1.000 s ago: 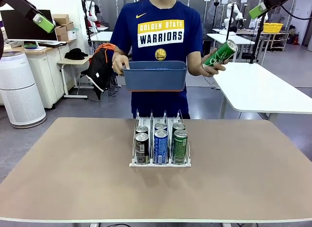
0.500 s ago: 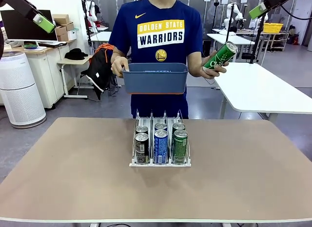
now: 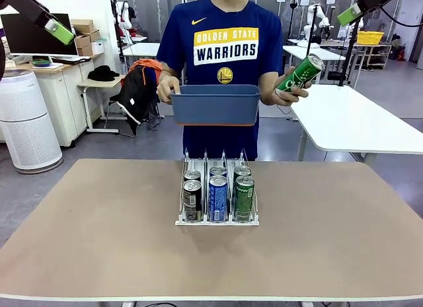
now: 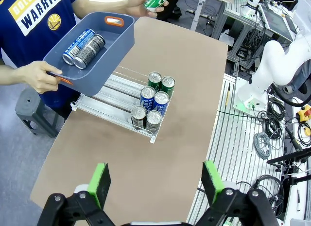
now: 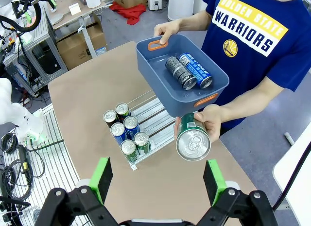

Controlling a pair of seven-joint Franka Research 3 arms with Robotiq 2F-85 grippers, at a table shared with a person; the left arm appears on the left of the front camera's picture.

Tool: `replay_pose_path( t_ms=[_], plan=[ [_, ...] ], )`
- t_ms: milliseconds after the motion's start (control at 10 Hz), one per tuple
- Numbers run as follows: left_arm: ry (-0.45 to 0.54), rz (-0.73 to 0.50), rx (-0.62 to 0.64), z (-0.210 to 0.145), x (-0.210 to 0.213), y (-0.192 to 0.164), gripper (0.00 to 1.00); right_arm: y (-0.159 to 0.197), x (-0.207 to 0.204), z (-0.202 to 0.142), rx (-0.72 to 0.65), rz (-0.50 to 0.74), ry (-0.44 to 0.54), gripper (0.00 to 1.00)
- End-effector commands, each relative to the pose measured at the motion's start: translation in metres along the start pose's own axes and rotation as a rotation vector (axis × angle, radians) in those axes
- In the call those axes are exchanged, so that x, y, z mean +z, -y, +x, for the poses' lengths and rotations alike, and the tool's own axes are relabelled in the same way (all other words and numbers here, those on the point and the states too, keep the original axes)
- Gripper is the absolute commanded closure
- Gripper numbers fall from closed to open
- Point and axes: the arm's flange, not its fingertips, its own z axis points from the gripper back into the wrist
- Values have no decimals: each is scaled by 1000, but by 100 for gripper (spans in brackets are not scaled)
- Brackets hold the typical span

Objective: Fill the beverage cans into the dispenser.
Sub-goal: Pick up the Sprite handed by the human.

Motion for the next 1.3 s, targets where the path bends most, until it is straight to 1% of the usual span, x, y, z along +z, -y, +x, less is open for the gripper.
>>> replay_pose_path(
  t_ms=[0,600,700,800,900,1000,1100,1200],
  plan=[
    [1,1,-1,0,1,0,0,0,0,-1,5,3,-1,0],
    [1,1,-1,0,1,0,0,0,0,0,0,0,0,0],
    [1,1,-1,0,1,0,0,-6,2,-4,-43,-33,40,0],
    [1,1,-1,0,1,0,0,1,6,-3,-47,-8,-16,0],
    [1,1,-1,0,1,0,0,12,-6,-4,-32,-34,-49,0],
    [1,1,-1,0,1,0,0,9,-19,-8,-35,-58,-63,0],
    [1,1,-1,0,1,0,0,11,-24,-9,-27,-61,-97,0],
    [1,1,-1,0,1,0,0,24,-26,-7,3,-49,-144,0]
  ],
)
